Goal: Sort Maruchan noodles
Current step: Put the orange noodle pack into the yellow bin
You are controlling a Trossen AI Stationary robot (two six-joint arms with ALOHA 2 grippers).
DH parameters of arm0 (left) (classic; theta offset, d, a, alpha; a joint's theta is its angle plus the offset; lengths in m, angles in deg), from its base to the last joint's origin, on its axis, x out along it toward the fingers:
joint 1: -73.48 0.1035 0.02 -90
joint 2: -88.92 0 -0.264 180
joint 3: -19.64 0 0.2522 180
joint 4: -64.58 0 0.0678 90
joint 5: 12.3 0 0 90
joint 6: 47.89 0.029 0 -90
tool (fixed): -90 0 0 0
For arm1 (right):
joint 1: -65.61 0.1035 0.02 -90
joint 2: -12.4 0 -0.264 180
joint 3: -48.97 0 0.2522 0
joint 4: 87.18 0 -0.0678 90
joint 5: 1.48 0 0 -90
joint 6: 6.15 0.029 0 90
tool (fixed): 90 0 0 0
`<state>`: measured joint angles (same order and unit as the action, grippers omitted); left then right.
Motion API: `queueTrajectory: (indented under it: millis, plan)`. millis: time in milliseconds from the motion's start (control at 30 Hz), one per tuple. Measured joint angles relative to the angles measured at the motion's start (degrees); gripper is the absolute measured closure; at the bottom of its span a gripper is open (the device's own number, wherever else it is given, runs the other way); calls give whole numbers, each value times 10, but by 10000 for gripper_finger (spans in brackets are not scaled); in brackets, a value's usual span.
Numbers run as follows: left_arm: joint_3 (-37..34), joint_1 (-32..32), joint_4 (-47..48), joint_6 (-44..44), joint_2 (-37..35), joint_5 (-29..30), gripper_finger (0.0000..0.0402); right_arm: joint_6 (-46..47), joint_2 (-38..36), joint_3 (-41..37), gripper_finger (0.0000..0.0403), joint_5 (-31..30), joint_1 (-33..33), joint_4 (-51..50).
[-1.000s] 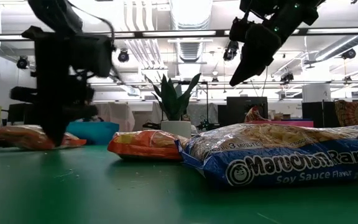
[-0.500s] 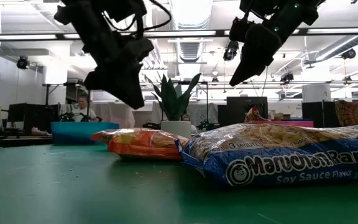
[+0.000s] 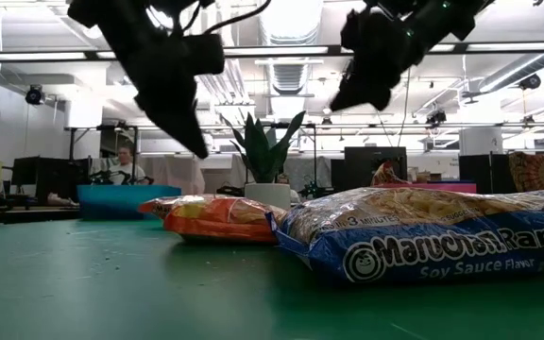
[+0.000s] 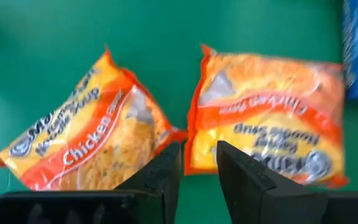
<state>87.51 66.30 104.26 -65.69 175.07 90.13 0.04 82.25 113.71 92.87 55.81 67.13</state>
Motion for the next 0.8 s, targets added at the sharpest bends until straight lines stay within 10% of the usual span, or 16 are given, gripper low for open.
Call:
queueTrajectory:
  millis: [800]
  plan:
    - [-297, 72, -241, 83, -185, 27, 326, 276, 230, 14, 344, 60, -46, 251]
